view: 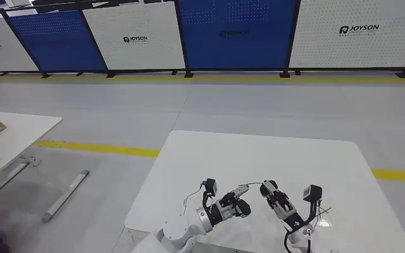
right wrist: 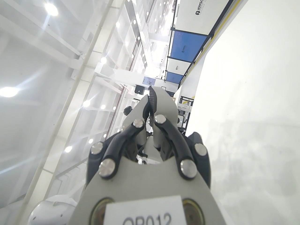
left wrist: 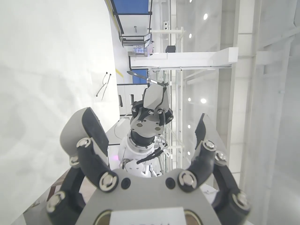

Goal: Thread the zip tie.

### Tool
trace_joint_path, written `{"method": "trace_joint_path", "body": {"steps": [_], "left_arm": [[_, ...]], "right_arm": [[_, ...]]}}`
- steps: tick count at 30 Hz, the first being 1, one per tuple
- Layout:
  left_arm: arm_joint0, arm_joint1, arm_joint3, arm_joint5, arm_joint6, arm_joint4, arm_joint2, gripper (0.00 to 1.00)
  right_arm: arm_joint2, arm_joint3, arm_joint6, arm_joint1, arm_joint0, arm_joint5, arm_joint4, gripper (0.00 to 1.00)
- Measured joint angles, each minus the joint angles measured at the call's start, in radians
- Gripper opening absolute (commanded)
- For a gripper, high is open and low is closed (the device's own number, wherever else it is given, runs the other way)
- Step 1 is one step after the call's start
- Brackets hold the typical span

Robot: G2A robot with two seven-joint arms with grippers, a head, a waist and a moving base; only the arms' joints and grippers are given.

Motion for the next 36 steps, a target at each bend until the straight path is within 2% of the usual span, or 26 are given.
{"method": "trace_joint_path", "body": {"steps": [3, 9, 20, 27, 36], "left_arm": [[-0.004, -0.003, -0.003, 0.001, 0.020, 0.002, 0.012, 1.00], [-0.037, -0.018, 0.019, -0.057, 0.123, -0.038, 0.030, 1.00], [-0.037, -0.020, 0.019, -0.064, 0.139, -0.025, 0.034, 1.00], [-0.033, -0.022, 0.019, -0.107, 0.179, -0.032, 0.018, 1.00], [-0.037, -0.022, 0.021, -0.105, 0.188, -0.020, 0.020, 1.00]], "right_arm": [[-0.005, -0.001, 0.006, -0.001, 0.001, 0.006, 0.001, 0.00], [-0.018, 0.007, 0.043, -0.004, -0.001, 0.007, -0.006, 0.00], [-0.017, 0.009, 0.054, -0.004, -0.001, 0.009, 0.001, 0.00], [-0.017, 0.009, 0.054, -0.004, -0.001, 0.009, 0.001, 0.00], [-0.017, 0.009, 0.054, -0.004, -0.001, 0.009, 0.001, 0.00]]}}
